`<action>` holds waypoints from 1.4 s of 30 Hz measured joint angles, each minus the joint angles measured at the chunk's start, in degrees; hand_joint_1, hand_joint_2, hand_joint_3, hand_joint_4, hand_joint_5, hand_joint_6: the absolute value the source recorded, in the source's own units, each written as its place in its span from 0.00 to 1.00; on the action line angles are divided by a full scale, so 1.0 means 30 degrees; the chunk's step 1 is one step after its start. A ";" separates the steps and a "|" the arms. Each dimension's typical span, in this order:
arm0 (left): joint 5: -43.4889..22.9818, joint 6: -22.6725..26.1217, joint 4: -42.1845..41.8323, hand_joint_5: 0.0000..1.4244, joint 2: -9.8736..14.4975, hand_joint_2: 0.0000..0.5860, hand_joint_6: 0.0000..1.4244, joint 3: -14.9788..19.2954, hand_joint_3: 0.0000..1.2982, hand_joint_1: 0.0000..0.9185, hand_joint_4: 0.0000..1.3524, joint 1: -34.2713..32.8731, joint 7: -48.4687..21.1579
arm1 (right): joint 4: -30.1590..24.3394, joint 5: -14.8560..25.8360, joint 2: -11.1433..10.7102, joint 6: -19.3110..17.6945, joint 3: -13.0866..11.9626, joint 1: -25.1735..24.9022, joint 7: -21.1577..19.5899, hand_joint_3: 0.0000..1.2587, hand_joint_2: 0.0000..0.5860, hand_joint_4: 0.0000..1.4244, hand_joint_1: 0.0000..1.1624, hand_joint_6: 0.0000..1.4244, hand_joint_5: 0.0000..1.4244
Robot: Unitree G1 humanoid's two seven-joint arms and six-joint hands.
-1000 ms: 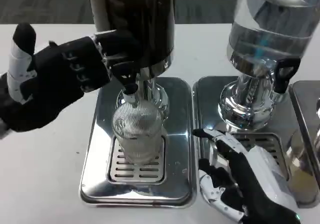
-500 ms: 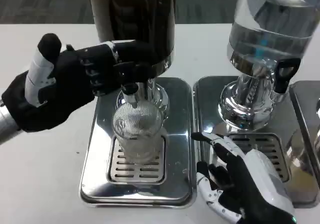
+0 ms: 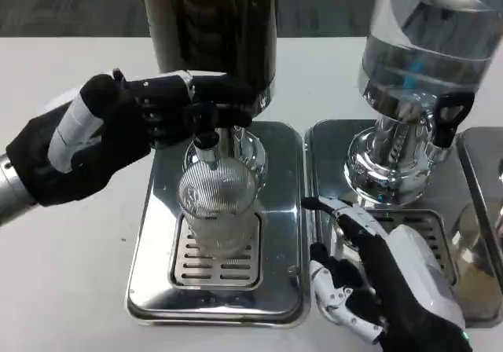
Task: Grasp the cup under the faucet to collect the drink, then remove the cup.
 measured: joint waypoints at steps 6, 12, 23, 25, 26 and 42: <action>0.0046 -0.0450 -0.0006 0.15 0.0013 0.02 0.07 -0.0089 0.21 0.00 0.14 0.0039 0.0003 | 0.0293 0.1472 -0.0048 -0.0192 -0.0579 -0.0731 0.0248 0.17 0.78 0.11 0.45 0.11 0.07; 0.0149 -0.0879 -0.0056 0.15 0.0027 0.03 0.07 -0.0110 0.21 0.00 0.14 0.0138 0.0010 | 0.0604 0.2021 -0.0062 -0.0227 -0.0831 -0.1229 0.0604 0.16 0.70 0.09 0.44 0.11 0.07; 0.0532 -0.1738 -0.0318 0.15 0.0058 0.03 0.08 -0.0109 0.21 0.00 0.14 0.0313 0.0047 | 0.1494 0.3582 -0.0324 -0.0738 -0.1248 -0.2340 0.1478 0.12 0.55 0.06 0.41 0.10 0.05; 0.0558 -0.1856 -0.0375 0.15 0.0059 0.04 0.08 -0.0109 0.21 0.00 0.14 0.0366 0.0063 | 0.1617 0.3949 -0.0418 -0.0800 -0.1321 -0.2633 0.1648 0.12 0.53 0.07 0.39 0.10 0.05; 0.0559 -0.1878 -0.0394 0.15 0.0060 0.04 0.08 -0.0109 0.21 0.00 0.14 0.0382 0.0077 | 0.1647 0.4017 -0.0427 -0.0815 -0.1328 -0.2696 0.1685 0.12 0.53 0.07 0.39 0.10 0.05; 0.2171 -0.5894 -0.1019 0.15 0.0529 0.04 0.10 -0.0371 0.21 0.00 0.14 0.0948 0.0695 | 0.2144 0.4134 -0.0383 -0.1045 -0.1412 -0.2852 0.1705 0.11 0.51 0.05 0.43 0.10 0.04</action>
